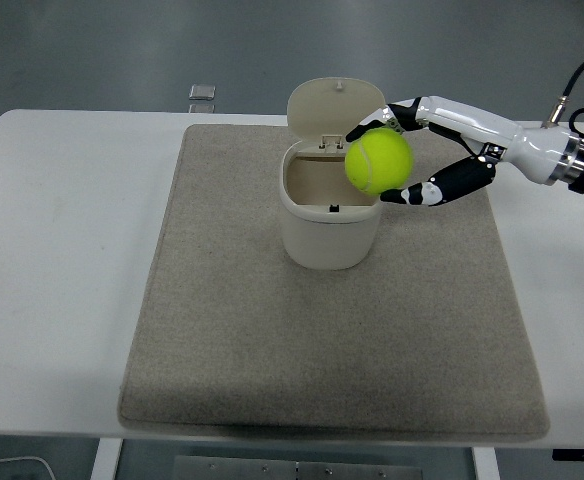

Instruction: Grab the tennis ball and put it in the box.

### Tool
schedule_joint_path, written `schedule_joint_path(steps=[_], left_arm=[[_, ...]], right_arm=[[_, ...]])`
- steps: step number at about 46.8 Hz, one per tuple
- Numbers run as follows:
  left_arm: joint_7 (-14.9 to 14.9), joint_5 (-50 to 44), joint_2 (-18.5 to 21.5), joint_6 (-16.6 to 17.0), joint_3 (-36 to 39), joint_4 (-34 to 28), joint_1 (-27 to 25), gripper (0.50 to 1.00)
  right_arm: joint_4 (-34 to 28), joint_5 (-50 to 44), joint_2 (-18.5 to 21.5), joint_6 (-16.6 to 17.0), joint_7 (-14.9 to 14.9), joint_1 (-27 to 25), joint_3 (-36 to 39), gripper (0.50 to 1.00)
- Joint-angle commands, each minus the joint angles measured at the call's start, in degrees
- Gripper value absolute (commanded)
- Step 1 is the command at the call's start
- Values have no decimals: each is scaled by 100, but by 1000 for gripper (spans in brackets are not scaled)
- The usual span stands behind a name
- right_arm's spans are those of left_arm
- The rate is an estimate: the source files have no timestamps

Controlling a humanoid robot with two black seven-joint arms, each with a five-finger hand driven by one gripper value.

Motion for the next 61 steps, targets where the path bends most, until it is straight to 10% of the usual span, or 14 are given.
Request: schedule_joint_path(steps=[1, 12, 32, 61], left_arm=[[0, 0, 0, -1, 0, 0, -1, 992], [0, 0, 0, -1, 0, 0, -1, 992], [0, 0, 0, -1, 0, 0, -1, 992], [0, 0, 0, -1, 0, 0, -1, 992]], right_arm=[[-10, -9, 217, -42, -247, -18, -8, 500], [-37, -1, 542, -340, -801, -36, -8, 500], [-63, -1, 551, -640, -907, -132, -78, 838], [-63, 262, 446, -500, -898, -194, -17, 891]])
